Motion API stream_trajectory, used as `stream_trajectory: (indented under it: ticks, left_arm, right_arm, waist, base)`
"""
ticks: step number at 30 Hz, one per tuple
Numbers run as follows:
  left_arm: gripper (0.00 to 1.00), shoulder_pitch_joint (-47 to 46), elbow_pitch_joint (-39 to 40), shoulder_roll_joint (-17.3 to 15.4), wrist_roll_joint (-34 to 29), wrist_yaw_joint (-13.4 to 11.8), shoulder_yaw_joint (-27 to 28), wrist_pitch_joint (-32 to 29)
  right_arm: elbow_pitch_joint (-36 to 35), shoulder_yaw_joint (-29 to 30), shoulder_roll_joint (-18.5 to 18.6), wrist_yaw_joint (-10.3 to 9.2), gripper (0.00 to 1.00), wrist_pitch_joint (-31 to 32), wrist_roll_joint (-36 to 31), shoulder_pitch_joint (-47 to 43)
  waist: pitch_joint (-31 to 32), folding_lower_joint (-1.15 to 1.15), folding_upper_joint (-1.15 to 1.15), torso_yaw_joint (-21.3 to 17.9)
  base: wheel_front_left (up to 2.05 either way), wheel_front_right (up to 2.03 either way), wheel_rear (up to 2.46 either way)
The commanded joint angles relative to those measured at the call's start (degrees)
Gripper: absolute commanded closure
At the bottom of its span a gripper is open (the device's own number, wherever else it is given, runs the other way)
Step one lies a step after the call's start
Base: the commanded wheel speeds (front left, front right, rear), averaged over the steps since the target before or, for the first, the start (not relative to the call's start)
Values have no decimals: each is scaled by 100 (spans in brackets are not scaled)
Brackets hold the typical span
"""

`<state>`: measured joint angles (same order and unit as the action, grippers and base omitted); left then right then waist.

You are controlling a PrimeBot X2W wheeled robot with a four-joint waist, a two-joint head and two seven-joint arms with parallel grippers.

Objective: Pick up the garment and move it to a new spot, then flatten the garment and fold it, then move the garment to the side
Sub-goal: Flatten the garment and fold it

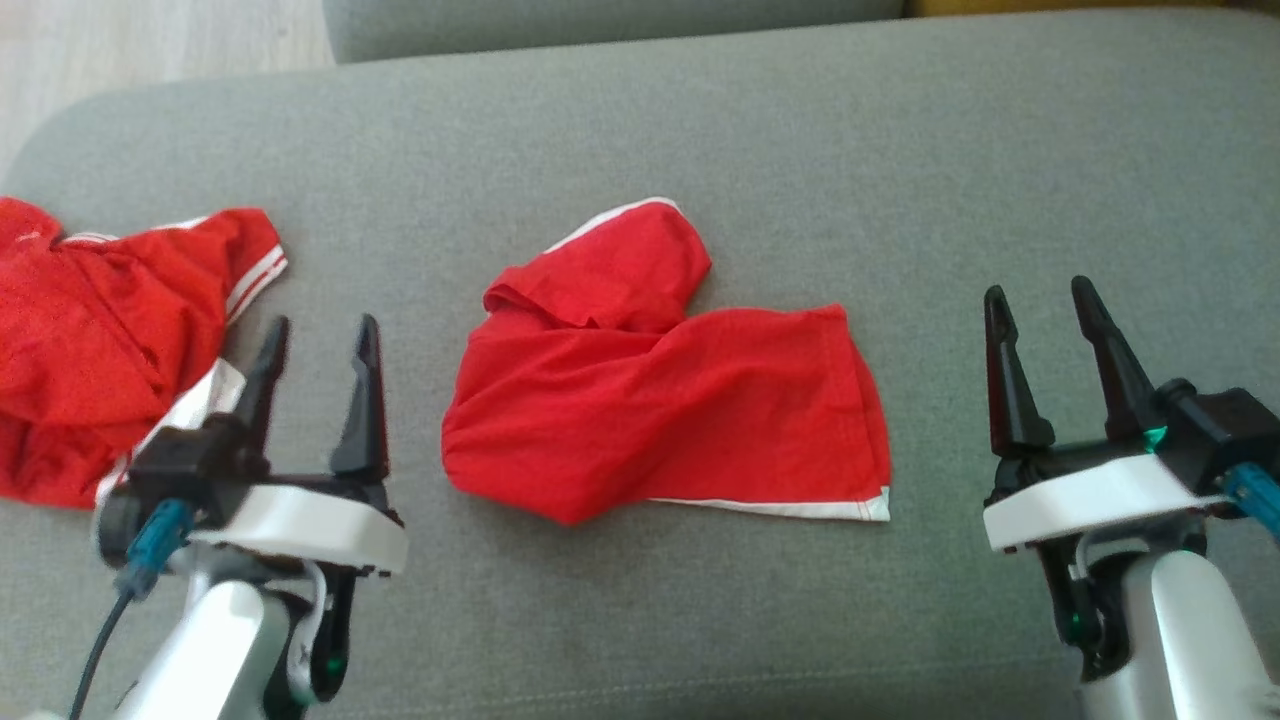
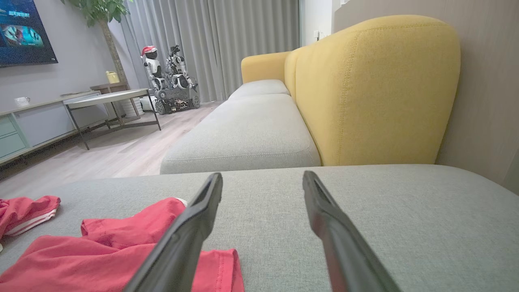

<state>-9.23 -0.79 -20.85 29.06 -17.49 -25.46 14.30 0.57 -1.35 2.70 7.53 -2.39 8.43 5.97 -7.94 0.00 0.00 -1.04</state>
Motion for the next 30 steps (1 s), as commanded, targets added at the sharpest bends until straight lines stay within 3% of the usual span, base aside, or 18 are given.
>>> stream_trajectory:
  ticks: [1,9,30]
  left_arm:
    - [0,-60,226,-90,-105,-25,304,68]
    - [0,496,448,-103,-643,4,547,69]
    - [0,646,278,151,-807,338,809,70]
  right_arm:
    - [-244,-142,18,-4,0,38,-43,11]
    - [-353,-197,18,-4,0,201,-118,-311]
    - [-415,-244,18,-4,0,265,-86,-310]
  waist:
    - [69,0,0,22]
    - [281,0,0,29]
    - [265,0,0,26]
  base:
    - [0,0,0]
    - [0,0,0]
    - [0,0,0]
